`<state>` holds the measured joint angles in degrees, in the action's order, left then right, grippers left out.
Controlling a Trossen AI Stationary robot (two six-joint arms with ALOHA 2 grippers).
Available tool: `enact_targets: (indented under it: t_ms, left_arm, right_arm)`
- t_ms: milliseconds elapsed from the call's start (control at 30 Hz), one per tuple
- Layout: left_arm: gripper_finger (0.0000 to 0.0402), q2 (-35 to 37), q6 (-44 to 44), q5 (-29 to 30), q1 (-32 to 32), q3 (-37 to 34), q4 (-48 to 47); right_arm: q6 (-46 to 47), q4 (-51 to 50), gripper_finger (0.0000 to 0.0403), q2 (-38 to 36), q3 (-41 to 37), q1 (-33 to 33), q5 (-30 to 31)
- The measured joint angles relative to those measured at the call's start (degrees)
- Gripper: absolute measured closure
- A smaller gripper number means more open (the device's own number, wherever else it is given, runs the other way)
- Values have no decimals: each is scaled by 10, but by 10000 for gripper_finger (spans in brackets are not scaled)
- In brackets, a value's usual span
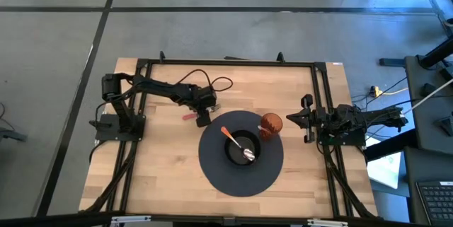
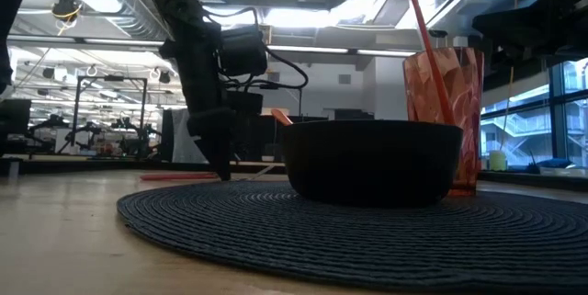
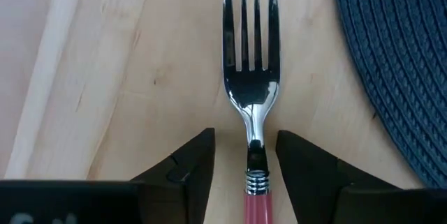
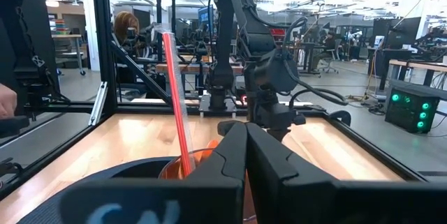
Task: Pick & Place Utensil
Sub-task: Put the pink fork into the black bowl
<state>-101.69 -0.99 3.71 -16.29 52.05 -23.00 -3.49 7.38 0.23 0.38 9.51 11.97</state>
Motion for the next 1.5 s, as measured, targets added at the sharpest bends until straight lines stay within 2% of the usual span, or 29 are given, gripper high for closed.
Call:
enact_targets:
  t_ms: [233,467,800,1033,1233,1500]
  left_arm:
    - [295,0,1,-9,1,0,-4]
    - [385,0,21,-9,9,0,-7]
    - [385,19,38,36,25,-2,-3]
    - [386,92,31,124,38,-3,-17]
    - [388,152,18,144,67,-3,-16]
    - [388,183,8,169,89,-3,-17]
  right_arm:
    - [0,0,393,0,0,0,0]
    - [0,0,393,0,0,0,0]
    - [0,0,393,0,0,0,0]
    - [0,0,393,0,0,0,0]
    - [0,0,393,0,0,0,0]
    - [0,0,393,0,0,0,0]
